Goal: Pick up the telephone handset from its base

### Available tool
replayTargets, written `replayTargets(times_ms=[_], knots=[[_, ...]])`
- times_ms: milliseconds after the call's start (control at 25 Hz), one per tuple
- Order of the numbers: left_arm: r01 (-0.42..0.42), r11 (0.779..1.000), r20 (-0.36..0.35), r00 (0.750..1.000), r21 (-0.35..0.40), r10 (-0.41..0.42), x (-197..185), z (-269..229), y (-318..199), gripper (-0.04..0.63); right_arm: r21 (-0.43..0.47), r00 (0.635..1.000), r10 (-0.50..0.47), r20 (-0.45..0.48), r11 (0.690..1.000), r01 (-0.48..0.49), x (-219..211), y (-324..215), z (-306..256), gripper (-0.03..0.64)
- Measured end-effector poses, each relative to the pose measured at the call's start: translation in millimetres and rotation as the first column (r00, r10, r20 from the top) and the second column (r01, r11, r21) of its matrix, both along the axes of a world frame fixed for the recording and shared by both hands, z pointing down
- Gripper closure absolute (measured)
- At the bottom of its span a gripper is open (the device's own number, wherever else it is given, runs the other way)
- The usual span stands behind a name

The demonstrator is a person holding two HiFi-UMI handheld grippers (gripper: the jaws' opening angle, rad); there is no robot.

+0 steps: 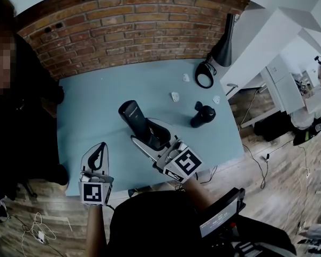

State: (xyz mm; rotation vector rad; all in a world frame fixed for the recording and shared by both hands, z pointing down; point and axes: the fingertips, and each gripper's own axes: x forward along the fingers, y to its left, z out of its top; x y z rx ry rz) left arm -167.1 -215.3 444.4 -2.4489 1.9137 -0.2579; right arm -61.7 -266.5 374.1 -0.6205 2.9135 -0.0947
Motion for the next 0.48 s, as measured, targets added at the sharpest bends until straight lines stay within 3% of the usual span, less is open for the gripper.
replayTargets(times_ms=[120, 480], knots=[[-0.021, 0.999, 0.016, 1.000, 0.042, 0.021, 4.8, -15.1, -3.8, 0.581, -0.006, 1.000, 0.010, -0.011, 1.000, -0.010, 0.9, -1.1, 4.5, 0.374], [-0.060, 0.998, 0.032, 0.998, 0.023, 0.059, 21.0, 4.3, -1.2, 0.581, -0.054, 0.997, 0.028, -0.072, 0.998, -0.032, 6.6, 0.2, 41.9, 0.374]])
